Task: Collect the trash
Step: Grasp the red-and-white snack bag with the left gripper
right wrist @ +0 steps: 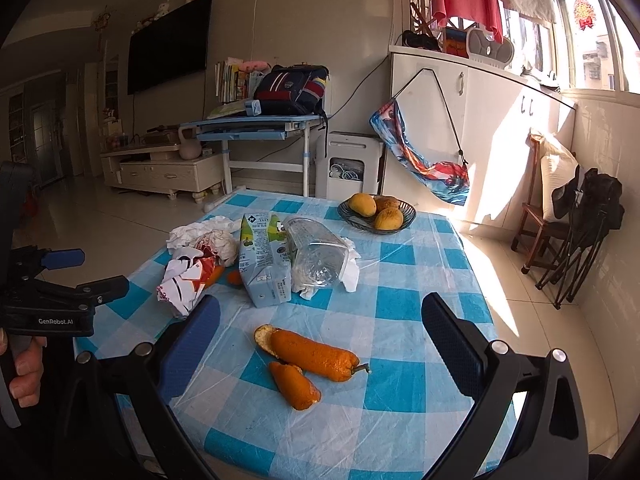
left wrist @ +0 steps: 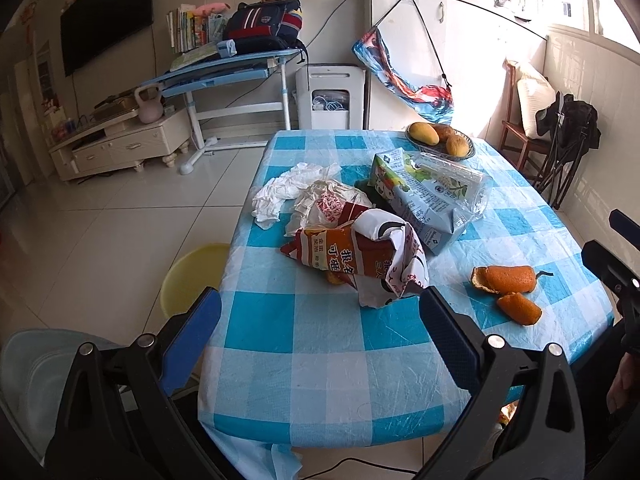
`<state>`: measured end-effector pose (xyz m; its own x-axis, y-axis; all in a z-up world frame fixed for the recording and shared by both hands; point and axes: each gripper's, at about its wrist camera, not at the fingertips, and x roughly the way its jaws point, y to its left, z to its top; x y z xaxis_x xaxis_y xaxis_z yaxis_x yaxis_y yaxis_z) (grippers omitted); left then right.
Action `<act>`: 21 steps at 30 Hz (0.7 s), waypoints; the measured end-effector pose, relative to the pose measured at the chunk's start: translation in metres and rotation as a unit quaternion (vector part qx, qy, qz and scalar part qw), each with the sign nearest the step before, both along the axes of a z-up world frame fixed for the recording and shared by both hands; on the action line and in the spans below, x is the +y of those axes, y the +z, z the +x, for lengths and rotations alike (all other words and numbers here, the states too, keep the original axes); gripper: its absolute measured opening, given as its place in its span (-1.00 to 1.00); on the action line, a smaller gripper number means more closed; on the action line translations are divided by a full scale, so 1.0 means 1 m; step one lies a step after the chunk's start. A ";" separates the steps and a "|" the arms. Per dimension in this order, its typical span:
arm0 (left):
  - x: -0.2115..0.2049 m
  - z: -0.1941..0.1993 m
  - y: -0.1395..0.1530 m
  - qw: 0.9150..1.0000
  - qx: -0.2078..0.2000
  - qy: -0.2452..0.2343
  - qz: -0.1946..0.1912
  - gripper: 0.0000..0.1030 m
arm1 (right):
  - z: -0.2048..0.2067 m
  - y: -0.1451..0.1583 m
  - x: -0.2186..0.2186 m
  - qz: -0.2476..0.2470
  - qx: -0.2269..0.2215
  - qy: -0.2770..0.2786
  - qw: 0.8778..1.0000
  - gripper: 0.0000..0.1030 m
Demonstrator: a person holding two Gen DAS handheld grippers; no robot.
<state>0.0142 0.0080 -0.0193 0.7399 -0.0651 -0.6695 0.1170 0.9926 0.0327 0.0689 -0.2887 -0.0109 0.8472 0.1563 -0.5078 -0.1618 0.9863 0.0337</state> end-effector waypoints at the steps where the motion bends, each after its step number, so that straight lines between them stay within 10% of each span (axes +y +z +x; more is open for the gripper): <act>1: -0.003 0.001 0.001 1.000 -0.002 -0.006 -0.003 0.86 | 0.002 -0.001 -0.003 0.009 0.006 0.000 1.000 0.88; 13: -0.064 0.050 -0.009 0.997 0.027 -0.027 0.062 0.74 | 0.023 0.001 -0.036 0.061 0.042 -0.021 0.997 0.88; 16: -0.063 0.068 -0.021 0.996 0.059 -0.026 0.056 0.13 | 0.029 0.000 -0.040 0.062 0.044 -0.019 0.997 0.88; 17: -0.061 0.074 -0.025 0.996 0.076 -0.030 0.046 -0.40 | 0.031 0.000 -0.041 0.061 0.045 -0.017 0.997 0.88; 21: -0.050 0.074 -0.017 0.997 0.065 -0.035 0.019 -0.64 | 0.035 -0.002 -0.043 0.059 0.050 -0.013 0.997 0.88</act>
